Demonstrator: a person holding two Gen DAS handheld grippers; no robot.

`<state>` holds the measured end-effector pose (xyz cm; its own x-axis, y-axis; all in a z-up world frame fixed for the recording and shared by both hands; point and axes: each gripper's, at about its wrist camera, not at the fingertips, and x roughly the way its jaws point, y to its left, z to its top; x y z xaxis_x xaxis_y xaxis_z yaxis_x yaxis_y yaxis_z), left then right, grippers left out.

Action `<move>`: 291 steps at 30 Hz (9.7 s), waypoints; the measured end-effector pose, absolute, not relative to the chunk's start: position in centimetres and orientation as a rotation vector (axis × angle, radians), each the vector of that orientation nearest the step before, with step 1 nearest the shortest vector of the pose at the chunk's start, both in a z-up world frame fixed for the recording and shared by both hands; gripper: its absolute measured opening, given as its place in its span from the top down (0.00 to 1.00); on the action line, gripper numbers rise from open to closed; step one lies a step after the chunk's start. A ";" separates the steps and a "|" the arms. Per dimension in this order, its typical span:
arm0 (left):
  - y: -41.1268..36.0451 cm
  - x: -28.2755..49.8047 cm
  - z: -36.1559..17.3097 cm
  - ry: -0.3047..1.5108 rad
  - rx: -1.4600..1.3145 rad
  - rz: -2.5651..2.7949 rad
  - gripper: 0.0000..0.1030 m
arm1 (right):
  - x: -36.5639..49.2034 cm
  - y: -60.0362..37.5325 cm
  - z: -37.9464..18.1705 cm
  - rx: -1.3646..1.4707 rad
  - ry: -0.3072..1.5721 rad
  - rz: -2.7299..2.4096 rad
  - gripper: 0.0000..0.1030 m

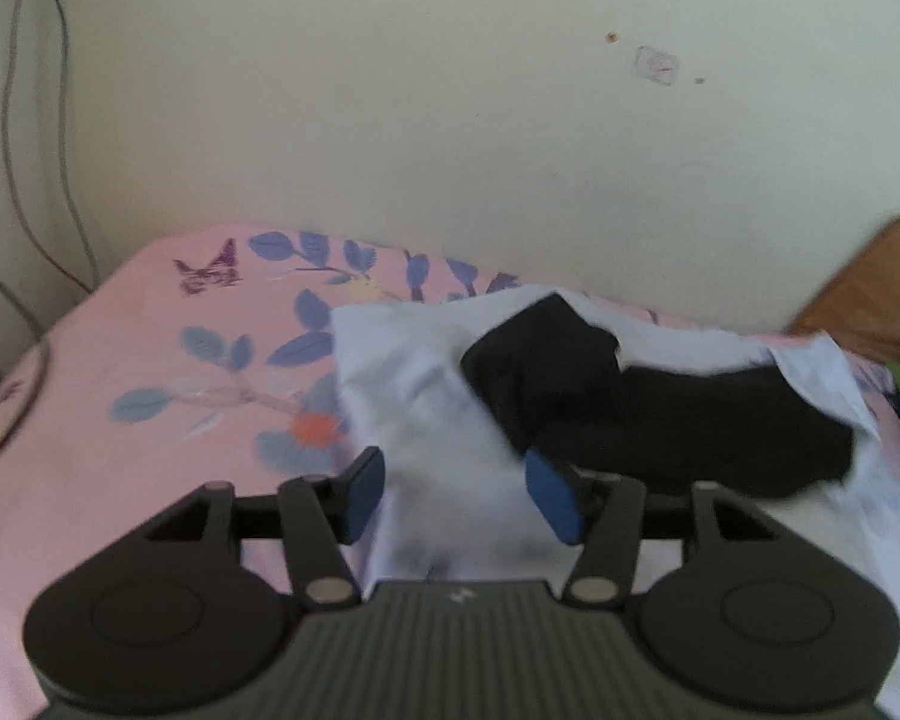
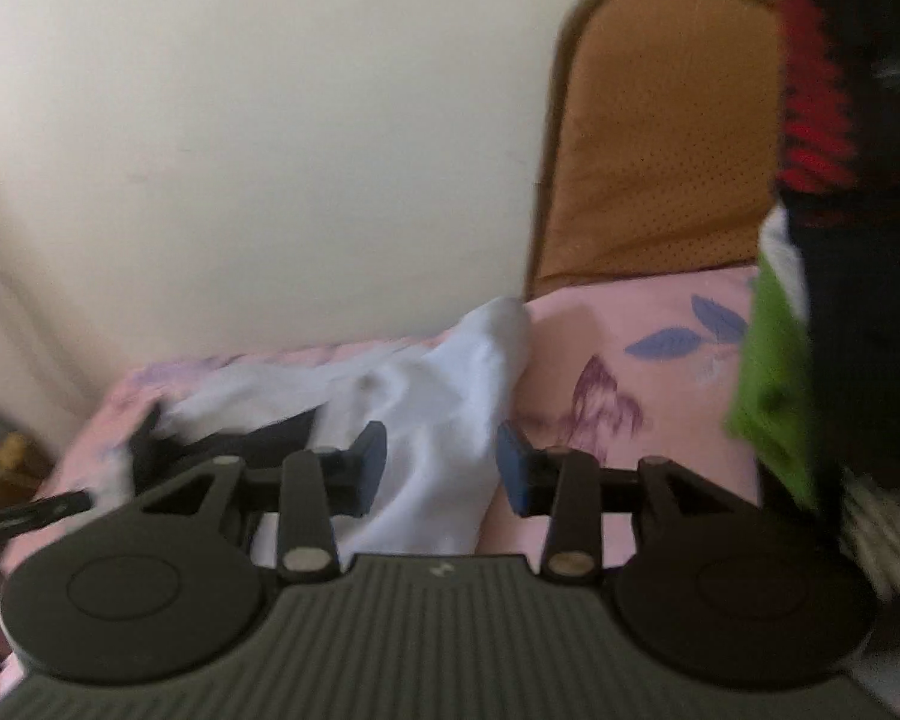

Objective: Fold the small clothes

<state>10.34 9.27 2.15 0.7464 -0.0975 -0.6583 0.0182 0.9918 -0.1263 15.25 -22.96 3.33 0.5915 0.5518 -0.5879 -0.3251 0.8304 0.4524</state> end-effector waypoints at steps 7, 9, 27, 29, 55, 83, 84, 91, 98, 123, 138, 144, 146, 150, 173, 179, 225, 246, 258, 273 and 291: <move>11.6 -0.6 3.4 0.750 -0.062 -0.092 0.42 | 4.3 -29.5 11.5 0.342 0.590 0.564 0.58; 12.4 -3.3 3.7 0.759 -0.077 -0.091 0.40 | 1.1 -32.5 14.7 0.349 0.490 0.517 0.58; 12.3 -17.8 1.4 0.895 -0.159 -0.160 0.31 | -16.3 -40.3 13.6 0.272 0.582 0.424 0.50; 11.9 -18.1 1.0 0.916 -0.188 -0.186 0.31 | -15.5 -37.3 7.2 0.346 0.753 0.509 0.51; 16.1 -16.8 7.0 0.770 -0.486 -0.165 0.93 | -12.5 -32.5 4.5 0.470 0.776 0.657 0.96; 12.6 1.2 0.8 0.938 -0.117 -0.009 0.52 | 0.8 -28.1 -2.3 0.276 0.838 0.481 0.33; 12.6 1.2 0.5 0.940 -0.113 -0.007 0.70 | 0.3 -28.1 -2.3 0.267 0.818 0.481 0.35; 13.6 0.6 1.3 0.917 -0.167 0.008 0.92 | 1.3 -26.4 0.3 0.088 0.698 0.279 0.87; 11.9 -1.3 1.1 0.883 -0.070 0.023 0.88 | -1.6 -15.7 2.6 -0.111 0.667 0.750 0.54; 14.2 -1.3 0.7 0.853 -0.254 -0.076 0.50 | 10.4 -8.5 3.6 -0.069 0.676 0.680 0.61; 14.3 -0.7 0.2 0.895 -0.381 -0.111 0.91 | -2.3 -29.3 -1.4 0.588 0.887 0.382 0.38; 15.9 -1.5 1.8 0.828 -0.500 -0.086 0.92 | 0.0 -25.8 -3.6 0.673 0.890 0.453 0.74; 16.4 -2.2 2.9 0.797 -0.528 -0.098 0.92 | 0.9 -25.4 -3.4 0.648 0.923 0.448 0.87; 16.1 -3.8 4.9 0.774 -0.506 -0.116 0.93 | -0.2 -25.4 0.3 0.547 0.864 0.465 0.89; 15.6 -0.2 10.7 0.692 -0.214 -0.072 0.53 | 2.3 -28.7 8.4 0.295 0.724 0.431 0.64; 9.1 15.1 8.0 0.794 -0.130 -0.194 0.43 | 14.4 -19.4 7.0 0.220 0.802 0.591 0.49; 10.3 -7.1 8.8 0.672 -0.232 -0.189 0.42 | -12.0 -24.7 6.5 0.092 0.725 0.824 0.92; 8.6 7.7 6.0 0.972 -0.296 -0.133 0.90 | -4.3 -24.8 4.8 0.536 0.804 0.678 0.89; 10.2 -11.5 5.1 0.768 -0.425 -0.302 0.85 | -10.0 -31.7 8.0 0.504 0.705 0.598 0.96; 16.9 -14.0 3.8 0.720 -0.502 -0.203 0.22 | -13.2 -34.3 7.2 0.445 0.642 0.409 0.53; 14.6 -4.0 1.7 0.810 -0.358 -0.355 0.89 | -6.7 -24.3 8.7 0.201 0.539 0.587 0.53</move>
